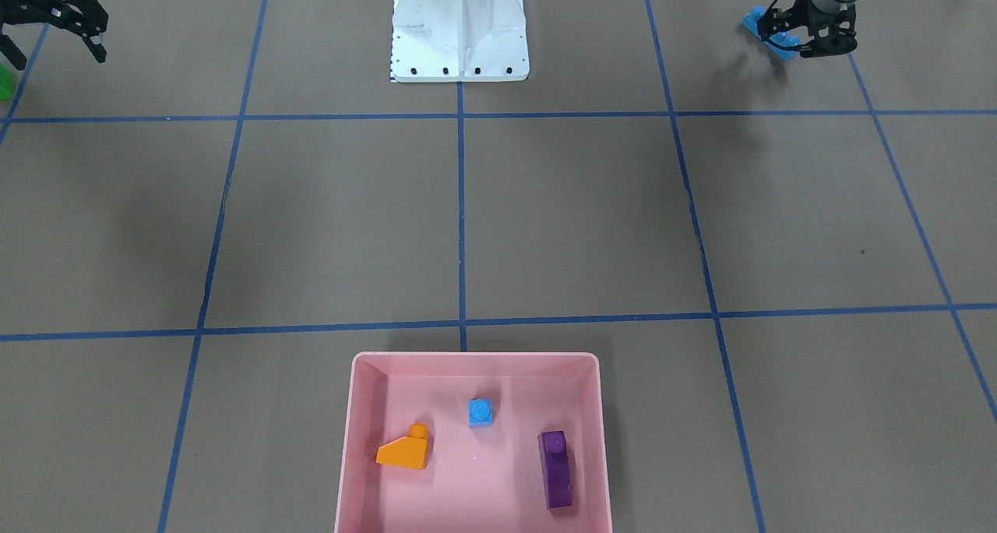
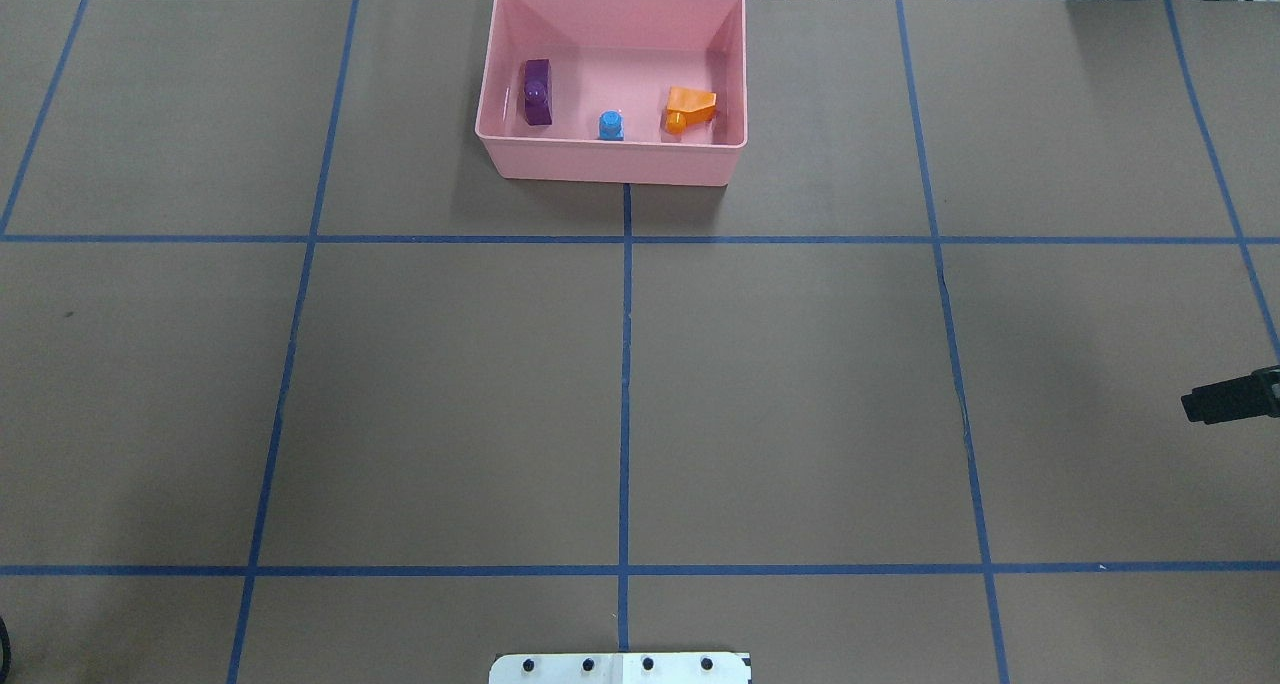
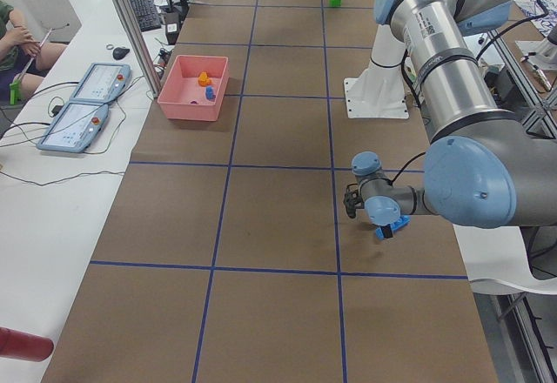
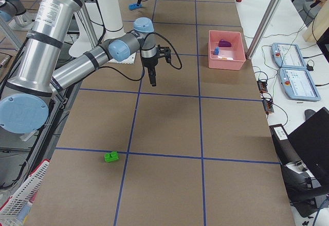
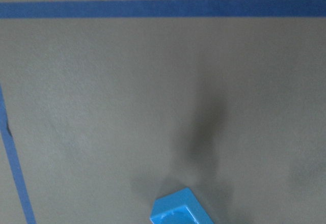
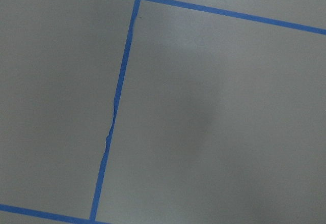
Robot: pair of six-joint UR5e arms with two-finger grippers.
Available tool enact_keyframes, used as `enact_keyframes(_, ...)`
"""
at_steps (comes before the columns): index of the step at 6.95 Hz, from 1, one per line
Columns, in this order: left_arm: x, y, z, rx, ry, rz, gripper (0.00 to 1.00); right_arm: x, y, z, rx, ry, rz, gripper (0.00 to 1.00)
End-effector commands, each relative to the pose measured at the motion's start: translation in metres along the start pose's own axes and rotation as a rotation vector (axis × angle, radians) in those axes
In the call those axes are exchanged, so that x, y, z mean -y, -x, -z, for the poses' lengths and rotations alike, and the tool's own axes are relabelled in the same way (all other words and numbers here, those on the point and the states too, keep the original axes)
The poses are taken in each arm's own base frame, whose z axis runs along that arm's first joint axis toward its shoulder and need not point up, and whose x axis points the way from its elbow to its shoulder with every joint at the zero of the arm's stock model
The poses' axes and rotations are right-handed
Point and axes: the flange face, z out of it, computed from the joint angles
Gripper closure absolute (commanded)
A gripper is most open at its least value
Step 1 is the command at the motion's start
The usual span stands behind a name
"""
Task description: Put all blocks into box
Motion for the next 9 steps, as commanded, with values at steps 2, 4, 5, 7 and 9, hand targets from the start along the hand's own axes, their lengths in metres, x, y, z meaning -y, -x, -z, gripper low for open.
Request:
enact_keyframes(2, -0.019, -0.013, -0.014, -0.005, 0.027, 0.041, 0.48, 0.001, -0.003, 0.002, -0.002, -0.006, -0.007, 0.00)
enact_keyframes(4, -0.021, -0.015, -0.016, -0.005, 0.030, 0.039, 0.81, 0.001, -0.003, 0.002, -0.002, -0.007, -0.008, 0.00)
enact_keyframes(5, -0.023, -0.018, -0.012, -0.032, 0.032, 0.030, 0.98, 0.002, -0.002, 0.003, -0.001, -0.009, -0.007, 0.00)
enact_keyframes(7, -0.035, -0.041, 0.021, -0.111, 0.033, 0.003, 1.00, 0.003, -0.003, 0.002, -0.001, -0.011, -0.009, 0.00)
enact_keyframes(9, -0.046, -0.073, 0.080, -0.223, 0.002, 0.002, 1.00, 0.006, -0.007, -0.008, -0.009, -0.002, -0.008, 0.00)
